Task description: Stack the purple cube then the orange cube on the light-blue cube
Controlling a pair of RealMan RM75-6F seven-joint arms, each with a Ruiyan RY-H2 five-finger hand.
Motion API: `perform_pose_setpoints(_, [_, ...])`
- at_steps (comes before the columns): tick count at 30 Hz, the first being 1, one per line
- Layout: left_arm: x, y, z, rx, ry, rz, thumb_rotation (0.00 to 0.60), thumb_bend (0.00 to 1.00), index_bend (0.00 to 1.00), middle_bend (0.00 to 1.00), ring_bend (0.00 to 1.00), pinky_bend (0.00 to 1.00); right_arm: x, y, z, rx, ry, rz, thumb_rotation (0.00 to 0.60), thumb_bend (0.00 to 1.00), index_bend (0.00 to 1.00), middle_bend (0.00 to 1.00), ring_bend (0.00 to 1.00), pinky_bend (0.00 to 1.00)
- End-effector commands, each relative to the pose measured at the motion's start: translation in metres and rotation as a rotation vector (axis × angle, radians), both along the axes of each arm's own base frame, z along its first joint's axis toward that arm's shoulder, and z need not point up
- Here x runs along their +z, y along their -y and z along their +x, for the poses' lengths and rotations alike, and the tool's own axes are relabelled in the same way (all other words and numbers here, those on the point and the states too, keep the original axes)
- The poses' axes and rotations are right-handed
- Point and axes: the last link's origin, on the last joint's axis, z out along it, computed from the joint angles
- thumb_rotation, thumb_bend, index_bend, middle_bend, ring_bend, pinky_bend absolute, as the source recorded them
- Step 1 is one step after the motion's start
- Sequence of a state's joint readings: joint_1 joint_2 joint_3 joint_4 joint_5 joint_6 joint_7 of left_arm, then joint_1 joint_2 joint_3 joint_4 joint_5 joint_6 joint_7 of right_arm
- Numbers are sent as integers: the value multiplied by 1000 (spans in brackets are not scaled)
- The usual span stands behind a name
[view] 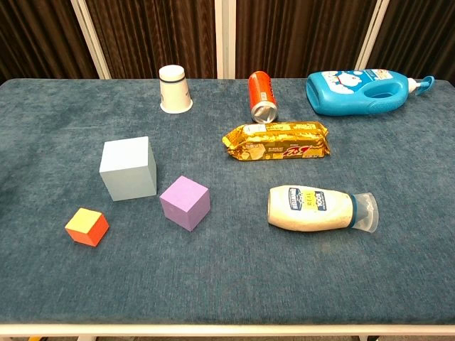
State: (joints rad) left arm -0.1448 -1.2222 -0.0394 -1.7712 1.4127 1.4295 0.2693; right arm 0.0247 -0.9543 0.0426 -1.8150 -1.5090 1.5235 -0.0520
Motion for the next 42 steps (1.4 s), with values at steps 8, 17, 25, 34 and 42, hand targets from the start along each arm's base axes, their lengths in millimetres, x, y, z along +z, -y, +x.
perform_pose_setpoints(8, [-3,1,2,-2,0,-23,600,90,203,256,198,259,0,-1,1,6,10,7,600,232,39,74,0,0])
perform_pose_setpoints(17, [-10,2,22,-136,-23,-81,600,89,203,256,198,260,1,-1,0,2,16,7,600,233,39,74,0,0])
perform_pose_setpoints(25, [-11,7,46,-205,-46,-154,600,89,203,256,198,262,12,-2,-2,8,56,-22,600,233,39,74,0,0])
perform_pose_setpoints(34, [-34,-7,85,-428,-158,-266,600,89,202,256,198,262,13,-2,-4,4,62,-19,600,232,39,74,0,0])
perform_pose_setpoints(42, [-57,-22,122,-603,-224,-310,600,91,203,268,198,262,15,-2,-6,-1,69,-25,600,232,39,74,0,0])
